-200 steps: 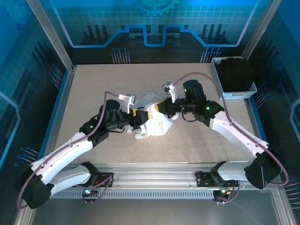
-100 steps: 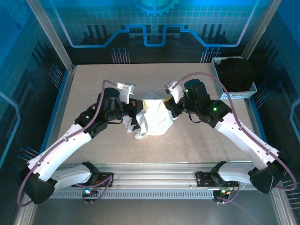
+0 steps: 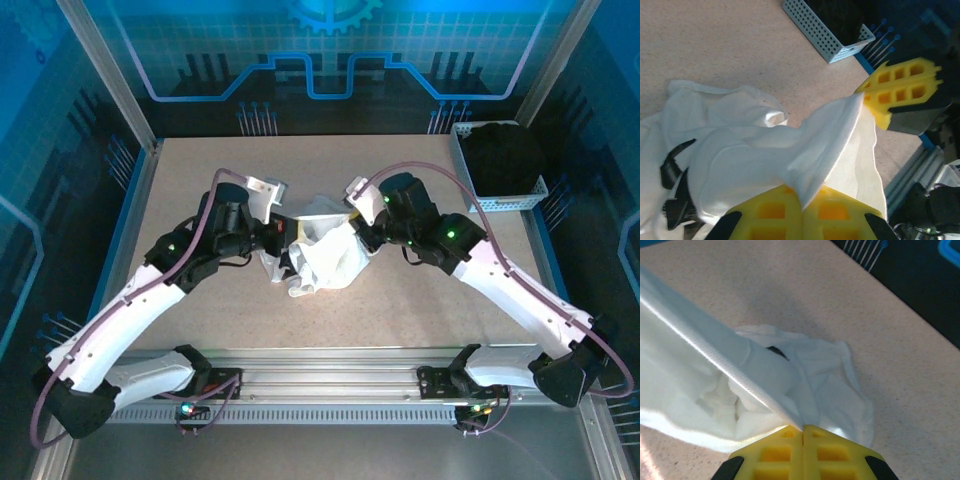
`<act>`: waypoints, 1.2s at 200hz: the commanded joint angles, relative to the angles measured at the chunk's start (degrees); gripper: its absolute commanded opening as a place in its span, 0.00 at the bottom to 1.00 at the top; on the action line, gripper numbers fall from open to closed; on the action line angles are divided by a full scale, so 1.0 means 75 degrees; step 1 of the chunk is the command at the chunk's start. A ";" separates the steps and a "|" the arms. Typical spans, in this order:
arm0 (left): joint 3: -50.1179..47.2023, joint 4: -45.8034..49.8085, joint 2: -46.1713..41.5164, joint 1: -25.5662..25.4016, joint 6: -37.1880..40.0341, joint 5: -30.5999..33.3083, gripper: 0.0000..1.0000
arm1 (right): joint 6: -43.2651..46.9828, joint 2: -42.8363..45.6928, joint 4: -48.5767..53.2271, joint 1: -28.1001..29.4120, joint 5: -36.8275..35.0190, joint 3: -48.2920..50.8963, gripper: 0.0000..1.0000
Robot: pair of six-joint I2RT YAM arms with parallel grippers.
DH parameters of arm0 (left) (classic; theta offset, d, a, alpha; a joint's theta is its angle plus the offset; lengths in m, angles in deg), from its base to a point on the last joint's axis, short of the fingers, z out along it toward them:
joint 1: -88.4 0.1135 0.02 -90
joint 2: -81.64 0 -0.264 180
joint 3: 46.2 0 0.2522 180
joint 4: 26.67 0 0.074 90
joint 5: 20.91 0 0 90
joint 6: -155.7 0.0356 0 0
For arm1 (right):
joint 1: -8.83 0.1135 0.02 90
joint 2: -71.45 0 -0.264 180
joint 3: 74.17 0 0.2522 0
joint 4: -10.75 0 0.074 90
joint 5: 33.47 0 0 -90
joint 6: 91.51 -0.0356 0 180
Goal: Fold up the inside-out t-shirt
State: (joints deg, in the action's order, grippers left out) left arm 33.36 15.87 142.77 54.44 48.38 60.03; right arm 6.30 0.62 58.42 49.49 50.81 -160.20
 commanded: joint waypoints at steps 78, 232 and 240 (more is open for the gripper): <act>-0.0063 -0.2355 0.2394 -0.1690 -0.0529 -0.1215 0.04 | -0.3108 0.1580 0.1073 -0.2059 0.0674 0.2429 0.01; -0.3906 -0.3854 0.1822 0.3391 -0.3368 -0.0777 0.83 | -0.2258 -0.4513 -0.2436 -0.0133 0.1297 -0.0736 0.71; -0.3752 -0.3904 0.2185 0.3393 -0.3212 -0.0667 0.83 | -0.2343 -0.4966 -0.2470 -0.0116 0.1484 -0.1057 0.72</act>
State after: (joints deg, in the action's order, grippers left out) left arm 2.58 -7.76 153.17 79.67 25.34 55.15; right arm -12.36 -29.30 41.60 47.92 57.37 -161.80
